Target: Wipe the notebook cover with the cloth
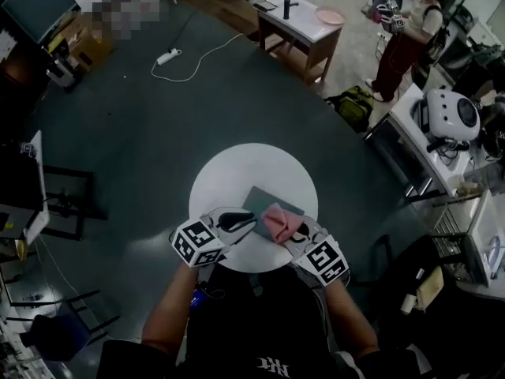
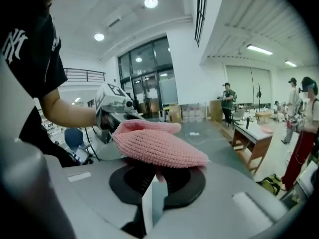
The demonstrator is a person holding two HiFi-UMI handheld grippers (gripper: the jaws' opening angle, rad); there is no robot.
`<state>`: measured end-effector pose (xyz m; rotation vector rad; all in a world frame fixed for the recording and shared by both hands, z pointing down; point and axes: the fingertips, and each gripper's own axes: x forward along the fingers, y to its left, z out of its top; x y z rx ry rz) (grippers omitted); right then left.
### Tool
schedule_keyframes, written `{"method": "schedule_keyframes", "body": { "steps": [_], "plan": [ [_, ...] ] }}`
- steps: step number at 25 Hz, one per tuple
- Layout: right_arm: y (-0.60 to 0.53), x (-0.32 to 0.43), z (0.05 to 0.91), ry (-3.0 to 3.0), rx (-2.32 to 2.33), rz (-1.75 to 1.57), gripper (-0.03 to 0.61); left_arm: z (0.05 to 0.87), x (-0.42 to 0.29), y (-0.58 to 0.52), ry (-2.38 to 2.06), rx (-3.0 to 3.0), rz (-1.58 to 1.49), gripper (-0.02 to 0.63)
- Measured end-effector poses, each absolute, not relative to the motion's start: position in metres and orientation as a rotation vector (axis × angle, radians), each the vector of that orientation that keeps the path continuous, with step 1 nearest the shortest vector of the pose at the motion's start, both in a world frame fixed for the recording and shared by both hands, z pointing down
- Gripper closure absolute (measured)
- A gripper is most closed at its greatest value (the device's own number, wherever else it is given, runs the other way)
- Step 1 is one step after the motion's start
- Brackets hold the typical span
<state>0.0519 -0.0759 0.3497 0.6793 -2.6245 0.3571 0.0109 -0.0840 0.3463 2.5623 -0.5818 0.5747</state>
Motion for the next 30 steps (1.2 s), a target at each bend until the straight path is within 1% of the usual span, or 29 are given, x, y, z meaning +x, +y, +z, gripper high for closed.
{"method": "schedule_keyframes", "body": {
  "steps": [5, 8, 12, 16, 19, 23, 30],
  "plan": [
    [-0.089, 0.024, 0.221, -2.858, 0.665, 0.256, 0.546, 0.220, -0.014, -0.099, -0.736, 2.717, 0.296, 0.603],
    [-0.060, 0.013, 0.154, -2.969, 0.657, 0.250, 0.546, 0.157, -0.034, -0.068, -0.768, 2.782, 0.191, 0.611],
    [-0.043, 0.019, 0.100, -3.075, 0.719, 0.137, 0.548, 0.102, -0.046, -0.047, -0.744, 2.915, 0.074, 0.611],
    [0.001, 0.016, 0.071, -3.111, 0.779, 0.128, 0.548, 0.064, -0.068, 0.000, -0.704, 2.984, -0.051, 0.611],
    [0.029, 0.007, 0.073, -3.128, 0.846, 0.148, 0.548, 0.055, -0.086, 0.026, -0.689, 3.018, -0.109, 0.611],
    [0.073, -0.006, 0.092, -3.090, 0.972, 0.212, 0.548, 0.064, -0.110, 0.064, -0.648, 3.035, -0.084, 0.611],
    [0.143, -0.013, 0.112, -3.002, 1.108, 0.252, 0.548, 0.108, -0.128, 0.108, -0.561, 2.972, -0.064, 0.612]
  ]
}}
